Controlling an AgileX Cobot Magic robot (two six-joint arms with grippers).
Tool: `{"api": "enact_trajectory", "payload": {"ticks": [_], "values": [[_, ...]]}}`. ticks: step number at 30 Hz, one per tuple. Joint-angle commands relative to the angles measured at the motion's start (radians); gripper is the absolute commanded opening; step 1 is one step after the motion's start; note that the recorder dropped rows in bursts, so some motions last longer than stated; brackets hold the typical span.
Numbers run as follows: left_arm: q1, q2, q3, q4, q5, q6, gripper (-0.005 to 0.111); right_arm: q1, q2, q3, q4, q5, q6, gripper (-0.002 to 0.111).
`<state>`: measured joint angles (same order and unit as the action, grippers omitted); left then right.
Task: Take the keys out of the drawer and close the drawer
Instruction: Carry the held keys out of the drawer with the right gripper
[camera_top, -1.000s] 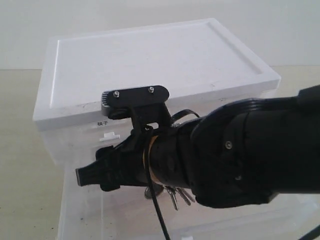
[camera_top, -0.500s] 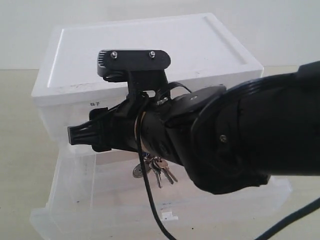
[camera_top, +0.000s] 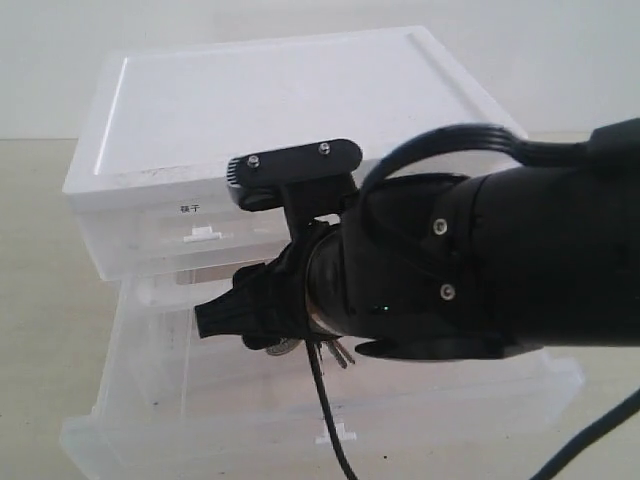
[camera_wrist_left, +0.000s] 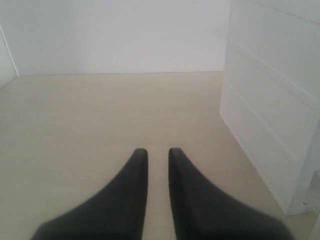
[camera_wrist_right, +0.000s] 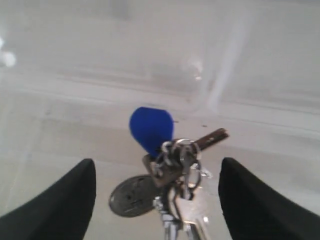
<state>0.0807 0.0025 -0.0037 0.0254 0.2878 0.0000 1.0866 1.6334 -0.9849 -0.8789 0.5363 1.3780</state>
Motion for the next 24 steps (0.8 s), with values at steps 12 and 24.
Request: {"api": "enact_trajectory", "payload": {"ticks": [12, 24], "values": [[0.002, -0.003, 0.004, 0.000, -0.002, 0.000, 0.014, -0.060, 0.113, -0.005, 0.039, -0.102, -0.027, 0.048], [0.002, -0.003, 0.004, 0.000, -0.002, 0.000, 0.014, -0.060, 0.147, -0.005, 0.085, -0.138, -0.218, 0.000]]}}
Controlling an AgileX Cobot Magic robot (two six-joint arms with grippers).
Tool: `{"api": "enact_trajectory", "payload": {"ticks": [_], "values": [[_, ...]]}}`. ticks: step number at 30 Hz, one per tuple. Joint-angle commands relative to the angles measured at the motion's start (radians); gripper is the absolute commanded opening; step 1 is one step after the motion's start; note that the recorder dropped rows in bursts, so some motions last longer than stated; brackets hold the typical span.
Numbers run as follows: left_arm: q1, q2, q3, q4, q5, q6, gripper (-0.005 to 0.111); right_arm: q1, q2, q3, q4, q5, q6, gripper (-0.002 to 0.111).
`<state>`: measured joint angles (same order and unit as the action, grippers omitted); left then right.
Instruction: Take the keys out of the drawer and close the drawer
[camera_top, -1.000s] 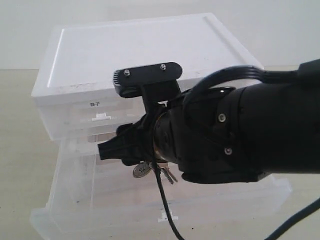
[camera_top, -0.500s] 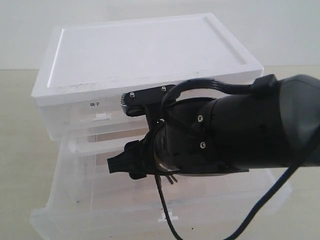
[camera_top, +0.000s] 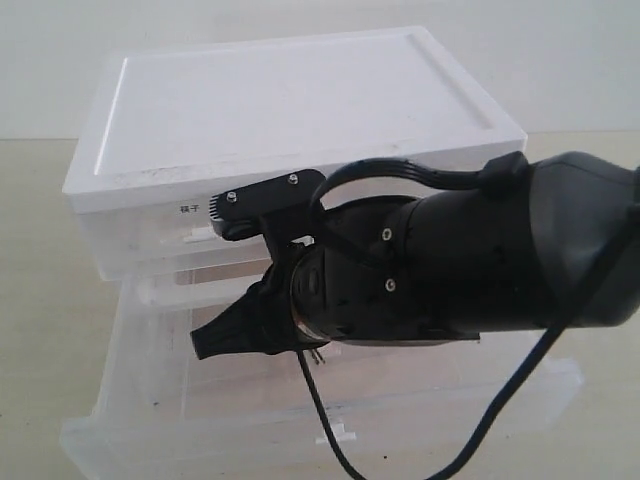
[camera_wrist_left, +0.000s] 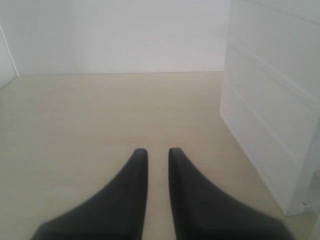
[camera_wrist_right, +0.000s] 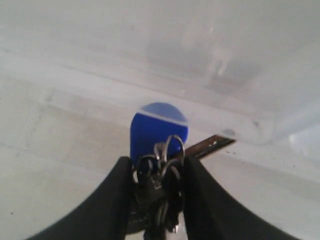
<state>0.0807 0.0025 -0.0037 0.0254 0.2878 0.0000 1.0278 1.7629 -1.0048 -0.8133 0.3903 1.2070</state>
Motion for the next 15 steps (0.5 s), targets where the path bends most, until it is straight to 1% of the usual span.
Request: {"api": "enact_trajectory", "payload": {"ticks": [1, 7, 12, 15], "values": [[0.002, -0.003, 0.004, 0.000, -0.002, 0.000, 0.014, 0.001, 0.004, 0.015, 0.019, 0.002, -0.060, 0.000], [0.002, -0.003, 0.004, 0.000, -0.002, 0.000, 0.014, 0.041, -0.088, 0.015, 0.000, 0.015, -0.098, 0.000], [0.002, -0.003, 0.004, 0.000, -0.002, 0.000, 0.014, 0.065, -0.167, 0.015, -0.031, 0.119, -0.103, 0.000], [0.002, -0.003, 0.004, 0.000, -0.002, 0.000, 0.014, 0.087, -0.208, 0.015, -0.045, 0.122, -0.110, 0.000]]}}
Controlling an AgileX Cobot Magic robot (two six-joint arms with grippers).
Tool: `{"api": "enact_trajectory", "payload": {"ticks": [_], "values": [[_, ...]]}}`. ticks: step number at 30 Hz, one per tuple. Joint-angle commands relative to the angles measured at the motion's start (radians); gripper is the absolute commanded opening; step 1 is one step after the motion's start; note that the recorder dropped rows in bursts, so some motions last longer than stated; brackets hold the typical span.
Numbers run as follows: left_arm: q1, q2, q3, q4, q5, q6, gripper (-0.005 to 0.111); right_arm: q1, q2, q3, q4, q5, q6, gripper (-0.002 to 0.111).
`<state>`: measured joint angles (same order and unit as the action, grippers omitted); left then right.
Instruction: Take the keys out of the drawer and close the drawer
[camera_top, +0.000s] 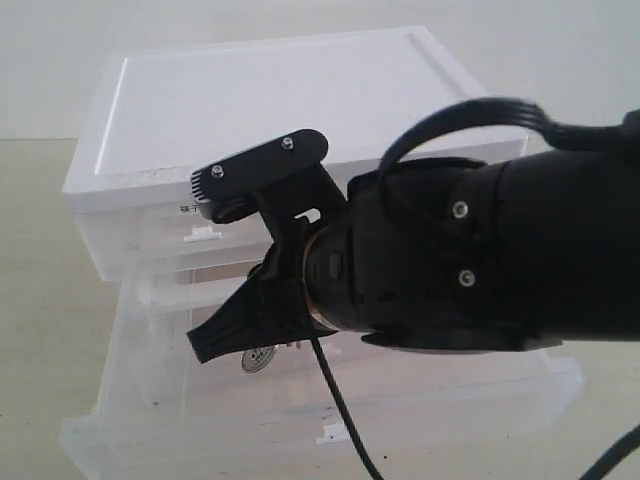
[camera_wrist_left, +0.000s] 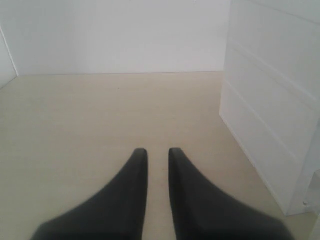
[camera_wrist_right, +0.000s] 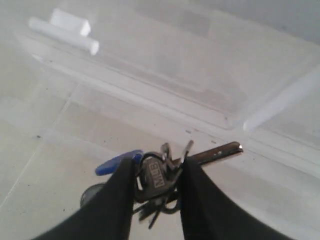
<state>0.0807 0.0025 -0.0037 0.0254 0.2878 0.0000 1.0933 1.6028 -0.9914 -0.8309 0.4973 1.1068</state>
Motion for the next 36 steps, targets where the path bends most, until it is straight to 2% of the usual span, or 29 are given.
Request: {"api": "enact_trajectory", "payload": {"ticks": [1, 8, 11, 12, 16, 22, 25, 31, 36], "values": [[0.002, -0.003, 0.004, 0.000, -0.002, 0.000, 0.014, 0.023, -0.064, 0.002, -0.031, 0.015, -0.010, 0.000], [0.002, -0.003, 0.004, 0.000, -0.002, 0.000, 0.014, 0.023, -0.230, 0.002, 0.000, 0.096, -0.067, 0.000], [0.002, -0.003, 0.004, 0.000, -0.002, 0.000, 0.014, 0.071, -0.297, 0.002, 0.005, 0.123, -0.093, 0.000], [0.002, -0.003, 0.004, 0.000, -0.002, 0.000, 0.014, 0.092, -0.311, 0.002, 0.007, 0.142, -0.093, 0.000], [0.002, -0.003, 0.004, 0.000, -0.002, 0.000, 0.014, 0.308, -0.348, 0.002, 0.007, 0.288, -0.095, 0.000], [0.002, -0.003, 0.004, 0.000, -0.002, 0.000, 0.014, 0.460, -0.346, 0.002, 0.060, 0.354, -0.069, 0.000], [0.002, -0.003, 0.004, 0.000, -0.002, 0.000, 0.014, 0.463, -0.323, 0.090, 0.107, 0.317, -0.042, 0.000], [0.002, -0.003, 0.004, 0.000, -0.004, 0.000, 0.014, 0.443, -0.264, 0.253, -0.030, 0.255, 0.146, 0.000], [0.002, -0.003, 0.004, 0.000, -0.004, 0.000, 0.014, 0.273, -0.207, 0.270, -0.081, 0.166, 0.142, 0.000]]}}
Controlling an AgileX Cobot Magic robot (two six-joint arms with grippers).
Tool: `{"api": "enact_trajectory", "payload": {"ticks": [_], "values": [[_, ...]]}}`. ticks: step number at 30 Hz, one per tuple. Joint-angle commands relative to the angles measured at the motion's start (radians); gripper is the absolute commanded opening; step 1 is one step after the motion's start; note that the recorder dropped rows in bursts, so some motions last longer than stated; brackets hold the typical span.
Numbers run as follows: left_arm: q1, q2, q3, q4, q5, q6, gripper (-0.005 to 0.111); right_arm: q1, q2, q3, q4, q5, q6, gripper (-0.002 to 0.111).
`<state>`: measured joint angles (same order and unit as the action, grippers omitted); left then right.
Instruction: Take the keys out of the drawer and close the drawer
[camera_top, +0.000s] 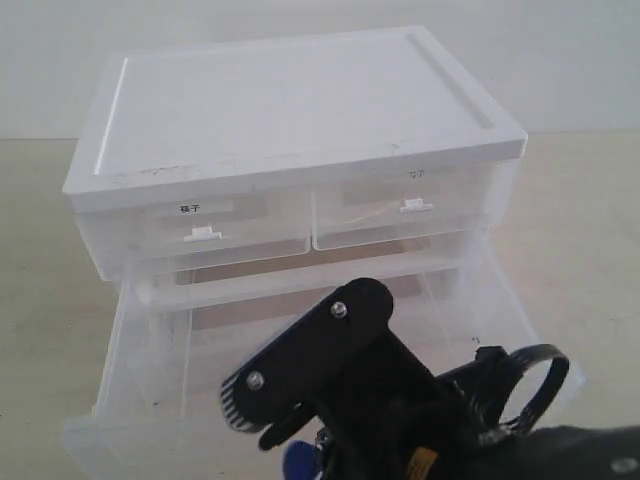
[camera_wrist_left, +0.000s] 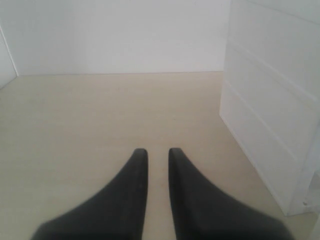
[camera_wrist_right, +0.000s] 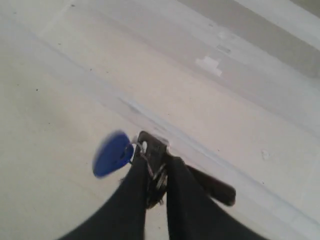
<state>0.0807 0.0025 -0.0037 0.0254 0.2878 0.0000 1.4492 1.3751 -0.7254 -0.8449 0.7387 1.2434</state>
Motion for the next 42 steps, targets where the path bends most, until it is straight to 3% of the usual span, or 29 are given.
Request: {"api": "enact_trajectory", "payload": {"ticks": [1, 11, 16, 23, 34, 42], "values": [[0.002, -0.003, 0.004, 0.000, -0.004, 0.000, 0.014, -0.099, 0.024, 0.004, -0.089, -0.086, 0.008, 0.000], [0.002, -0.003, 0.004, 0.000, -0.004, 0.000, 0.014, -0.255, 0.035, 0.004, -0.228, -0.163, 0.058, 0.000], [0.002, -0.003, 0.004, 0.000, -0.004, 0.000, 0.014, -0.283, 0.035, 0.004, -0.257, -0.268, 0.085, 0.000], [0.002, -0.003, 0.004, 0.000, -0.004, 0.000, 0.014, -0.283, 0.082, 0.004, -0.327, -0.242, 0.128, 0.000], [0.002, -0.003, 0.004, 0.000, -0.004, 0.000, 0.014, -0.283, 0.193, 0.004, -0.764, -0.130, 0.525, 0.000], [0.002, -0.003, 0.004, 0.000, -0.004, 0.000, 0.014, -0.283, 0.234, 0.004, -0.899, -0.066, 0.680, 0.000]]}}
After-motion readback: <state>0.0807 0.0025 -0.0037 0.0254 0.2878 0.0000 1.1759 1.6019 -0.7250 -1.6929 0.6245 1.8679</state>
